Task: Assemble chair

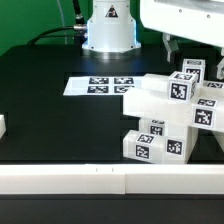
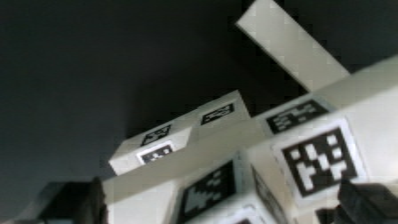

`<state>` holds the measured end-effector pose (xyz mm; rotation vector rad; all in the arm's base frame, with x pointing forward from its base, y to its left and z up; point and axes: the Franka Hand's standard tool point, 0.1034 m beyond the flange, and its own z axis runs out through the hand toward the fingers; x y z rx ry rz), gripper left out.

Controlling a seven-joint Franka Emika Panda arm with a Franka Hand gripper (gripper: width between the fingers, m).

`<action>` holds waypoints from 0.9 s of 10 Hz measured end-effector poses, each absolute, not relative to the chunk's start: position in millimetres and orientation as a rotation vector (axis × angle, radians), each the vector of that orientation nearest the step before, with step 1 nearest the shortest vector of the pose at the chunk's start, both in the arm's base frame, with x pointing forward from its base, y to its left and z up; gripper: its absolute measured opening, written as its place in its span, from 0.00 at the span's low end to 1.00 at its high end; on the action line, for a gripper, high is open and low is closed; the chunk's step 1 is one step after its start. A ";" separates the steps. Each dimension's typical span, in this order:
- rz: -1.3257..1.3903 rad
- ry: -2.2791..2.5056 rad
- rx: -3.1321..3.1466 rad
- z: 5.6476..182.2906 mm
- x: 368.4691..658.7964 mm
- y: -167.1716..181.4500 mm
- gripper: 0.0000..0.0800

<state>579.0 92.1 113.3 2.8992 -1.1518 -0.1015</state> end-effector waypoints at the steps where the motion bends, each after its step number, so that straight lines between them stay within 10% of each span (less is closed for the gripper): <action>1: -0.096 -1.023 2.952 112.9 579.5 92.1 0.81; 7: -0.099 -0.475 3.099 113.0 580.1 88.4 0.81; 9: -0.099 -0.480 3.098 112.9 580.0 88.3 0.49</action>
Offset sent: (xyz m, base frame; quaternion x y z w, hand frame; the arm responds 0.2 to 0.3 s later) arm 0.0007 0.0001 0.0015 0.0018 -0.0003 -0.1898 0.9818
